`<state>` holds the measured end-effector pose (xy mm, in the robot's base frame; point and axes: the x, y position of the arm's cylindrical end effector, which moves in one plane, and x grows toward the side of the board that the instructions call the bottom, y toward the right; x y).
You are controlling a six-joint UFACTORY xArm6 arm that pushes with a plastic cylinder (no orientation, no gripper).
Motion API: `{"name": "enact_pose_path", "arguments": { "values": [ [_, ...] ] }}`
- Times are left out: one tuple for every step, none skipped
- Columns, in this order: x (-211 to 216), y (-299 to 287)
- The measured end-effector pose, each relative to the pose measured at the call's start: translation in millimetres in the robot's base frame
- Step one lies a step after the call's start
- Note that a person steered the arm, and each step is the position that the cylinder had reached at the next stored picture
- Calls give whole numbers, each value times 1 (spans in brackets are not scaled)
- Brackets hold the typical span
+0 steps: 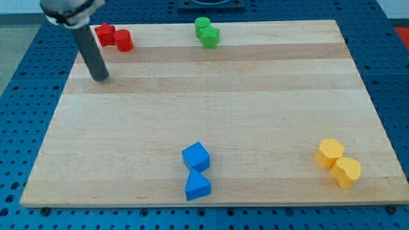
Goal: Nudge the red star along with red circle right a bit
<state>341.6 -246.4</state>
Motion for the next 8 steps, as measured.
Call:
{"name": "enact_pose_path", "arguments": {
  "values": [
    [-54, -30],
    [-108, -51],
    [-113, -51],
    [-136, -41],
    [-150, -33],
    [-149, -33],
    [-129, -32],
    [-125, -31]
  ]
}}
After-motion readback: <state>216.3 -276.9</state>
